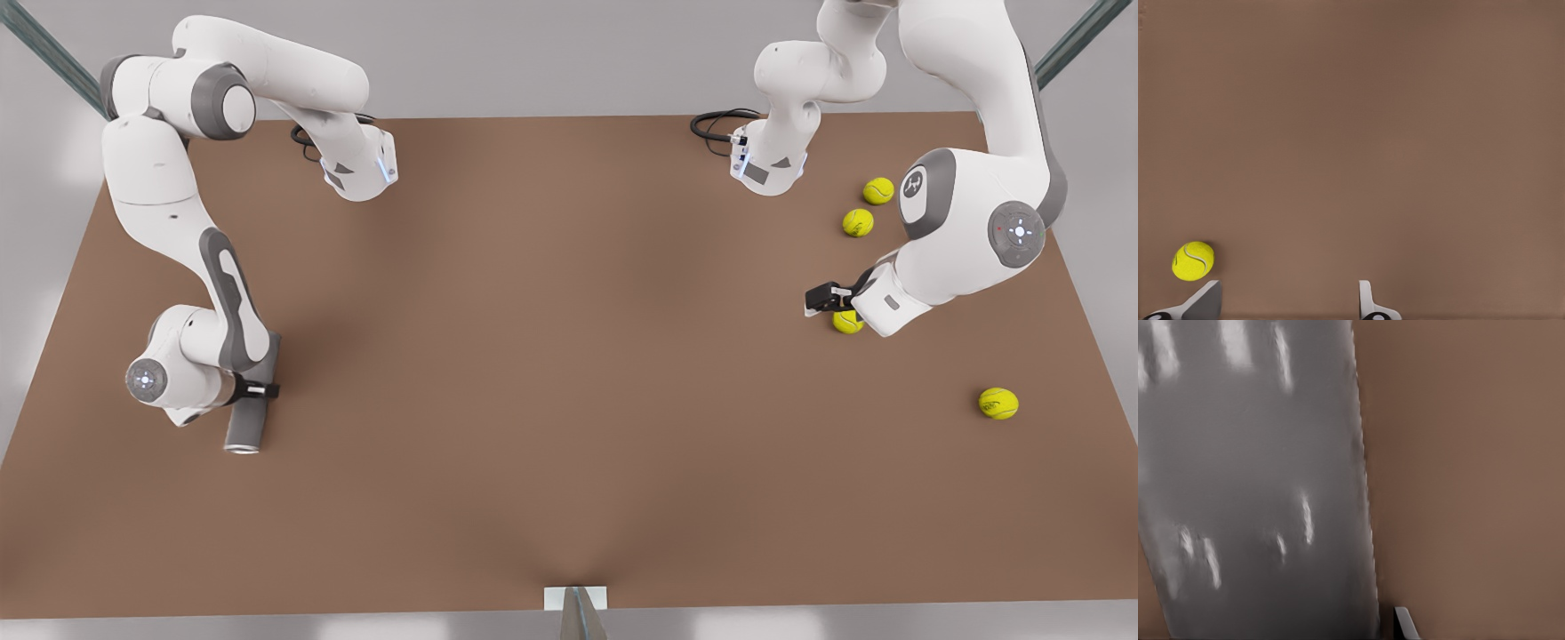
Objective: Put the tennis tube upright
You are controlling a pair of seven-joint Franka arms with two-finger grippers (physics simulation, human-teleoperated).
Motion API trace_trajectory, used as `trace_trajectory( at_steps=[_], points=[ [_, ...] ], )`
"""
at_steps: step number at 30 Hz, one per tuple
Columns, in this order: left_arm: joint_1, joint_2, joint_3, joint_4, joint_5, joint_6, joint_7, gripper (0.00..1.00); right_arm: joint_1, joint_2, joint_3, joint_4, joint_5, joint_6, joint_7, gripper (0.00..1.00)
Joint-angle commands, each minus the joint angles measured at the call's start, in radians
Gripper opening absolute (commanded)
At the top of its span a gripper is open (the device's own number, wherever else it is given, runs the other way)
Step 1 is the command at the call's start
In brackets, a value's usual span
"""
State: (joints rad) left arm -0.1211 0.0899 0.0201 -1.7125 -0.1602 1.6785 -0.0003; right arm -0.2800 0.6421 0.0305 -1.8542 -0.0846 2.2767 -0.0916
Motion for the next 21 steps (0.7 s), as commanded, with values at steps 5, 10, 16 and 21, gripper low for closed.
trace_trajectory(
  at_steps=[5, 10, 16, 21],
  points=[
    [0.0, -0.002, 0.0, -0.001, 0.013, 0.0, -0.01, 1.0, 0.007, -0.015, 0.005, 0.018, 0.009, -0.02, -0.375, 0.5],
    [0.0, -0.001, 0.0, -0.001, 0.014, 0.0, -0.01, 1.0, 0.062, -0.018, 0.022, 0.167, 0.003, -0.115, -0.46, 0.51],
    [0.0, -0.002, -0.002, -0.002, 0.016, -0.002, -0.01, 1.0, 0.246, -0.022, 0.022, 0.285, -0.096, -0.23, -0.798, 0.51],
    [0.0, -0.002, -0.002, -0.002, 0.016, -0.006, -0.01, 1.0, 0.441, -0.015, 0.023, 0.28, -0.121, -0.158, -1.094, 0.52]
  ],
)
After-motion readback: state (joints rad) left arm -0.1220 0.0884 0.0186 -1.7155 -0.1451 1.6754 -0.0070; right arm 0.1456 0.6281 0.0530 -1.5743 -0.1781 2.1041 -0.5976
